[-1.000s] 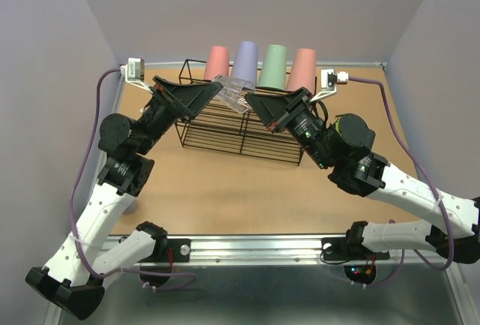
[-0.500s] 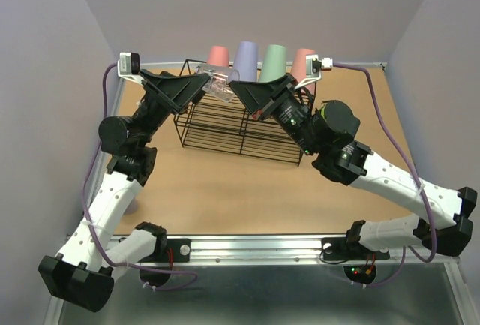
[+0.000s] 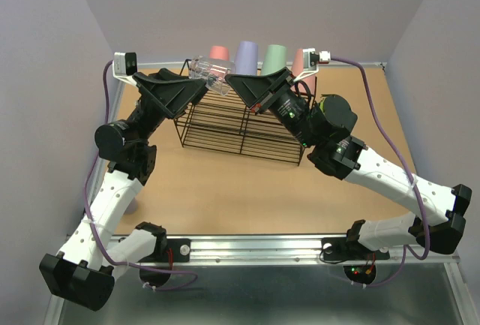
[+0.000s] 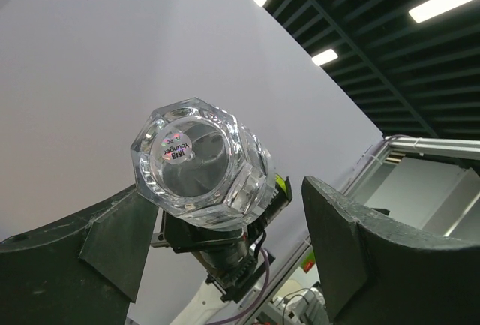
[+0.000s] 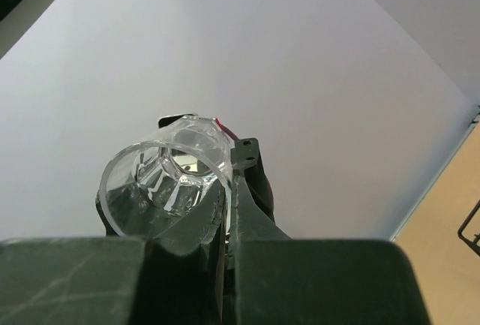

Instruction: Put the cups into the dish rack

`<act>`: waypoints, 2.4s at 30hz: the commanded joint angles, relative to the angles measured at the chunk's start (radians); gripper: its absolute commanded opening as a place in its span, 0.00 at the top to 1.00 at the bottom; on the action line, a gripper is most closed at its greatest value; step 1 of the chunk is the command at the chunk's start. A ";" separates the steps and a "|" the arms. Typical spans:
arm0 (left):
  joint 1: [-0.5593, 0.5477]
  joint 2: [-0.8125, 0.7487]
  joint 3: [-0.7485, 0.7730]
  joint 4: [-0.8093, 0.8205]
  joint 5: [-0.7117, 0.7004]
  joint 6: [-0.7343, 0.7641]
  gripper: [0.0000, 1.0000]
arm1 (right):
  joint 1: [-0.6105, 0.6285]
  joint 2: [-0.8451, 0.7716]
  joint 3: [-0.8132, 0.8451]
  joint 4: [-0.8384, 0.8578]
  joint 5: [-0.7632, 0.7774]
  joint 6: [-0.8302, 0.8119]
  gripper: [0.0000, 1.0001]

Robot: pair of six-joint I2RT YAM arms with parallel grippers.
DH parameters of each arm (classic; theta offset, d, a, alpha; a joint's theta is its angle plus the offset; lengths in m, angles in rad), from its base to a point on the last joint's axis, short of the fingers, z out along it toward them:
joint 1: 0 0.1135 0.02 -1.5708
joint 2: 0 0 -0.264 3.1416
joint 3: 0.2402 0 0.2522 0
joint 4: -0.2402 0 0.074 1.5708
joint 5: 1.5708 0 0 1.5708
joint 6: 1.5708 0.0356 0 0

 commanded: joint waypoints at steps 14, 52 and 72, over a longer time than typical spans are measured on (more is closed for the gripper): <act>0.025 -0.037 0.039 0.057 -0.038 0.032 0.19 | -0.031 -0.020 -0.070 0.124 -0.039 0.114 0.99; 0.074 -0.074 0.020 -0.122 -0.076 0.132 1.00 | -0.032 -0.067 -0.140 0.060 -0.033 0.090 0.77; 0.144 -0.111 0.219 -0.860 -0.094 0.756 1.00 | -0.032 -0.288 -0.194 -0.244 0.120 -0.040 0.17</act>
